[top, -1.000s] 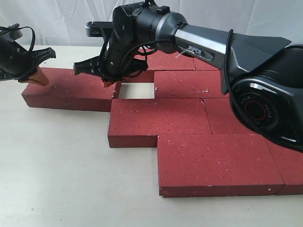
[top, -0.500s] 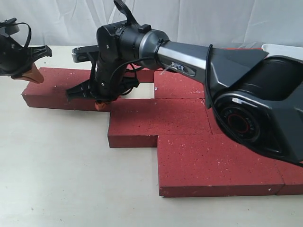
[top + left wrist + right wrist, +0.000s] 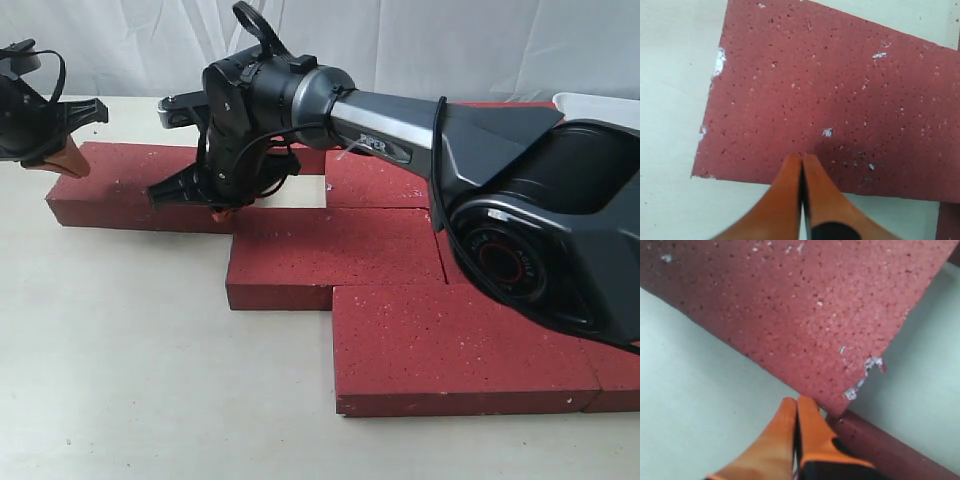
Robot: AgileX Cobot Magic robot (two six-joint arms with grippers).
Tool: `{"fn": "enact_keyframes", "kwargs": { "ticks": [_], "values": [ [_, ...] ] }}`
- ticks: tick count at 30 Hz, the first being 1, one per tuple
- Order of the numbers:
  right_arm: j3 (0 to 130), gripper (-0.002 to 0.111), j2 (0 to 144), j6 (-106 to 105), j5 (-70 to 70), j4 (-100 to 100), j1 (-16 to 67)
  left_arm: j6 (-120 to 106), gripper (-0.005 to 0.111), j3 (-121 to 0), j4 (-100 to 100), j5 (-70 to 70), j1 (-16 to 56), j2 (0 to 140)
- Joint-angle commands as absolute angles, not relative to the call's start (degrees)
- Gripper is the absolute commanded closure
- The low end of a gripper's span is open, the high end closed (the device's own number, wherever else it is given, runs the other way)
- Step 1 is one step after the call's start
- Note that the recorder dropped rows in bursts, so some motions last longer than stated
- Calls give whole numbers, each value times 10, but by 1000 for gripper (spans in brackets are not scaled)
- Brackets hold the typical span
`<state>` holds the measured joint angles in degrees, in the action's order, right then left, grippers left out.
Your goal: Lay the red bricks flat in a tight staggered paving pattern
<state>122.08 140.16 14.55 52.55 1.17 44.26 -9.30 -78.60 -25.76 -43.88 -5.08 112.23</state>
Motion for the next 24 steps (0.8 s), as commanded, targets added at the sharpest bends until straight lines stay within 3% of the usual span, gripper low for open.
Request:
{"fn": "enact_keyframes", "kwargs": {
  "ticks": [1, 15, 24],
  "values": [
    [1220, 109, 1397, 152, 516, 0, 440, -94, 107, -782, -253, -439, -51, 1117],
    [1220, 109, 1355, 151, 474, 57, 440, -94, 107, -782, -248, -449, -51, 1116],
    [1220, 109, 1354, 161, 613, -77, 440, -88, 107, -782, -195, -437, -51, 1116]
  ]
}}
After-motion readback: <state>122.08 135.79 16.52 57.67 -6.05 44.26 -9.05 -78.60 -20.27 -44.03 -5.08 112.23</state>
